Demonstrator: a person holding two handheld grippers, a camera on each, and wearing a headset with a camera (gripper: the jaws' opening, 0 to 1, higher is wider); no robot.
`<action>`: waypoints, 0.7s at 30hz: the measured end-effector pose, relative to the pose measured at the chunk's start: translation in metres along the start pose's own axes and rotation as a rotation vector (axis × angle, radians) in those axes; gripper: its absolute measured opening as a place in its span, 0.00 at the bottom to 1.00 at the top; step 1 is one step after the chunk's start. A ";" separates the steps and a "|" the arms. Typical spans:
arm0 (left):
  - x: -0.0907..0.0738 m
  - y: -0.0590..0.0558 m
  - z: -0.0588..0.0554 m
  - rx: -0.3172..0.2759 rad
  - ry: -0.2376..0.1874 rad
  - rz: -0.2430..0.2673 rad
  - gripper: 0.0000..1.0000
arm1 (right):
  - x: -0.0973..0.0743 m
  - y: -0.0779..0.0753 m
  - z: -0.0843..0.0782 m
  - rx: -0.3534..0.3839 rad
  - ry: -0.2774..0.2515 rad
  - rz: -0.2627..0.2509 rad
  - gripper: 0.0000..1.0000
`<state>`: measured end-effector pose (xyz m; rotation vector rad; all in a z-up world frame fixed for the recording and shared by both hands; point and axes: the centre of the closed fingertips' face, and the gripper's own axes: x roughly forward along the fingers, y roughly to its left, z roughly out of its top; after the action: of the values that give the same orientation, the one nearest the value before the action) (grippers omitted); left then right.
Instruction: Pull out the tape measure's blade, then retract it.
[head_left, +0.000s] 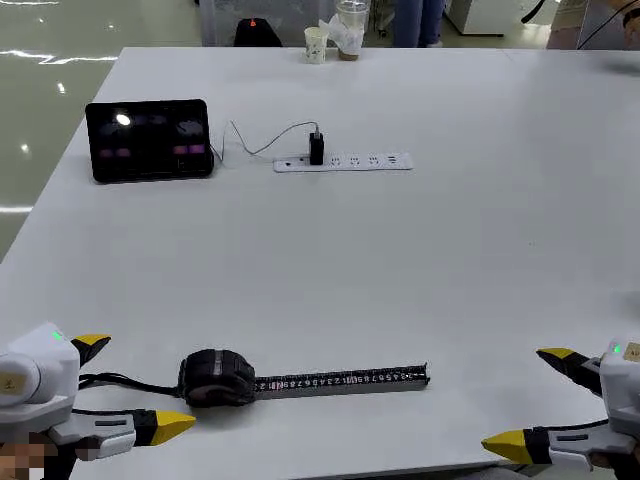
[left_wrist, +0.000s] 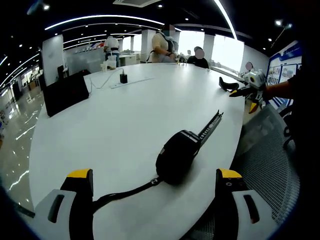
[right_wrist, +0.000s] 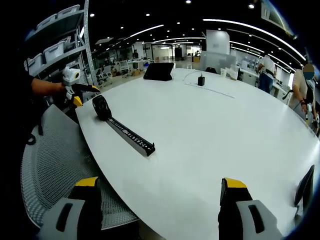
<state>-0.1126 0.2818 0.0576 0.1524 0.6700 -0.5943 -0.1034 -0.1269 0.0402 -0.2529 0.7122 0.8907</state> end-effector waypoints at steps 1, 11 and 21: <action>0.000 0.000 0.000 0.000 0.000 0.000 0.99 | 0.000 0.000 0.000 0.001 0.000 0.000 0.99; -0.002 -0.001 -0.001 0.000 0.003 0.002 0.99 | -0.005 -0.002 0.001 -0.006 0.001 -0.006 0.99; -0.003 0.000 -0.003 -0.011 0.015 0.005 0.99 | -0.006 -0.006 -0.001 -0.019 0.011 -0.003 0.99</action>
<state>-0.1159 0.2837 0.0574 0.1482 0.6871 -0.5852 -0.1018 -0.1345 0.0430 -0.2758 0.7141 0.8936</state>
